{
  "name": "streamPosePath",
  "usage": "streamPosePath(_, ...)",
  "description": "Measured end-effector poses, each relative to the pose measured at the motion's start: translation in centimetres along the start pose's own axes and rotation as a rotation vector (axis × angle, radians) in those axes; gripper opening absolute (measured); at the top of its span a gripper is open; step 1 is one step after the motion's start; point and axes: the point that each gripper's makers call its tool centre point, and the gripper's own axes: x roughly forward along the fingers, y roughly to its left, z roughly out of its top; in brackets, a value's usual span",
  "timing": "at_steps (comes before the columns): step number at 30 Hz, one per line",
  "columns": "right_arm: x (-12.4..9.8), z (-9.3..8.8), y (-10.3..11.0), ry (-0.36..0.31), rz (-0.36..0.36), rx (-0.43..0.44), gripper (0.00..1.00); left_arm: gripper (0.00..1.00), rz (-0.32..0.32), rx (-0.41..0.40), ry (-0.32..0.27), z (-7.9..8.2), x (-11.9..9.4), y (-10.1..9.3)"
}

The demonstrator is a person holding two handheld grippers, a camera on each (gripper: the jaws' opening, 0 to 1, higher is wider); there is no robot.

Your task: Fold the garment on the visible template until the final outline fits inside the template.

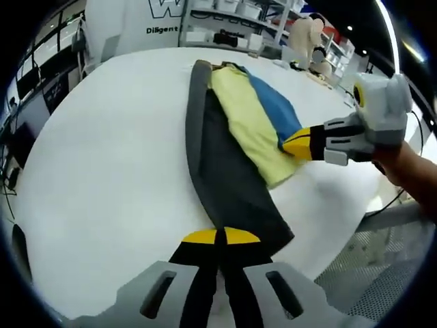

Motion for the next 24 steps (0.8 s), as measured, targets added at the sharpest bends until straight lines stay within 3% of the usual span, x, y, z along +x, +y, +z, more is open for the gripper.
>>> streamPosePath(11, -1.3, 0.8, -0.6, -0.029, -0.006, 0.043, 0.0, 0.0, -0.003, 0.017, 0.009, -0.2, -0.9, -1.7)
streamPosePath(12, -1.3, 0.8, -0.6, -0.03, -0.007, 0.048, 0.0, 0.0, -0.028, 0.006, -0.002, -0.1, -0.8, -2.2)
streamPosePath(16, -1.2, 0.6, -0.4, -0.025, -0.004, 0.054, 0.0, 0.1, -0.012, 0.037, -0.012, 0.2, -0.6, -2.7)
streamPosePath(19, -1.2, 0.8, -0.4, -0.031, -0.006, 0.052, 0.0, 0.0, -0.001, 0.083, 0.021, 0.0, -0.2, -2.3)
streamPosePath(24, -1.7, 1.1, -0.9, -0.039, -0.012, 0.062, 0.0, 0.0, 0.022, 0.059, 0.024, 0.8, 0.8, 0.0)
